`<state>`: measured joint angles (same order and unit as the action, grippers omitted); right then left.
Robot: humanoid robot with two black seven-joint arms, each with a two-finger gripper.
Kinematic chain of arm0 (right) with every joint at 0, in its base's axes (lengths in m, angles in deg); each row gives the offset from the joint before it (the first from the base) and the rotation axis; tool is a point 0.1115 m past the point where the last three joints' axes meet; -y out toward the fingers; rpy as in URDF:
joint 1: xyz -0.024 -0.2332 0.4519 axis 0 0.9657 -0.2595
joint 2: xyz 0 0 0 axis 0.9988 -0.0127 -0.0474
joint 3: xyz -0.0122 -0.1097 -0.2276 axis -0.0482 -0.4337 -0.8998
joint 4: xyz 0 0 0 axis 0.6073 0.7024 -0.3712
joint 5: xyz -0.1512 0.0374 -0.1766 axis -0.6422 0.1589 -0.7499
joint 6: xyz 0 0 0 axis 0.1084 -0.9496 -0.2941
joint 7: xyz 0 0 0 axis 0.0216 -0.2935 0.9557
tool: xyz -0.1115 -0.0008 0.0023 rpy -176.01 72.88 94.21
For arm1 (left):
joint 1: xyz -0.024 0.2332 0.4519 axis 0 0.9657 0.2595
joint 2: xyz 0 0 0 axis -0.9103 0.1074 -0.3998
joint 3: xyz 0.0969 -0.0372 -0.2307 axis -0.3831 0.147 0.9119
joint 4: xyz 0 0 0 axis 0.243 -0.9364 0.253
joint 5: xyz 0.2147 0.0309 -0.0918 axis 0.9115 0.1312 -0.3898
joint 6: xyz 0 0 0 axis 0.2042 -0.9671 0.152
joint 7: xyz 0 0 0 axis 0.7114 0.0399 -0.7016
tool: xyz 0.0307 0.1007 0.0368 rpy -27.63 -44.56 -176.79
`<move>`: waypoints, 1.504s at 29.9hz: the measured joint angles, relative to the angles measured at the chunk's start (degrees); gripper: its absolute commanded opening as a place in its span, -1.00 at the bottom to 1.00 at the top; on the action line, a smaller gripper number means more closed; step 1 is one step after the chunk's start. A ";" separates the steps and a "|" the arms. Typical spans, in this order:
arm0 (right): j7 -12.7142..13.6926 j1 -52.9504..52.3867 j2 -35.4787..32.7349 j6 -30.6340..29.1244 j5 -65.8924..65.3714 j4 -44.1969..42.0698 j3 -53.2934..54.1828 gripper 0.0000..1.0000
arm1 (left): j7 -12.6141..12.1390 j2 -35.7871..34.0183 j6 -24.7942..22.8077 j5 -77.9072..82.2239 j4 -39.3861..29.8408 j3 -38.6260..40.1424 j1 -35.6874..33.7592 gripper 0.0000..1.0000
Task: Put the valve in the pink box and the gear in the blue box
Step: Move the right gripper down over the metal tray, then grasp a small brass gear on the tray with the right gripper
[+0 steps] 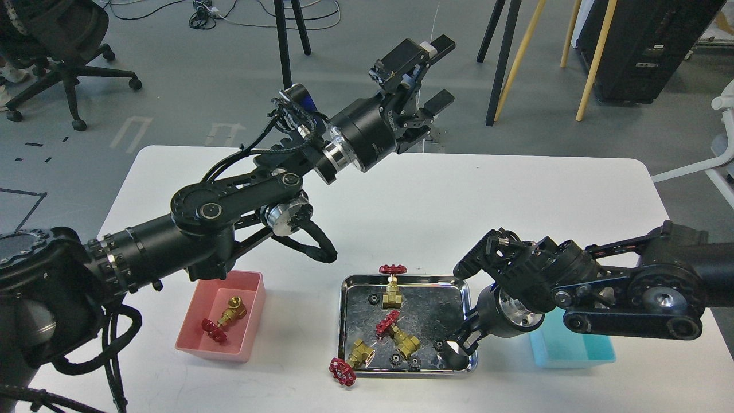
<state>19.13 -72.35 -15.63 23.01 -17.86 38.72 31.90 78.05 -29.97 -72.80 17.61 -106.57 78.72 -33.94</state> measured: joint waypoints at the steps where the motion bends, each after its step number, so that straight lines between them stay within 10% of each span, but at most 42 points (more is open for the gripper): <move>1: 0.00 0.00 0.43 0.00 -0.03 -0.07 -0.03 0.15 | 0.00 0.03 -0.01 -0.02 0.03 0.01 0.01 0.98; 45: -0.18 0.79 10.54 -0.01 -3.52 -6.47 -4.10 0.09 | 0.01 -0.02 -0.21 -0.06 0.07 0.39 0.05 0.98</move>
<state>18.95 -71.56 -5.09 23.00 -21.38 32.25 27.80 78.06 -29.98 -73.01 17.55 -106.50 79.11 -33.89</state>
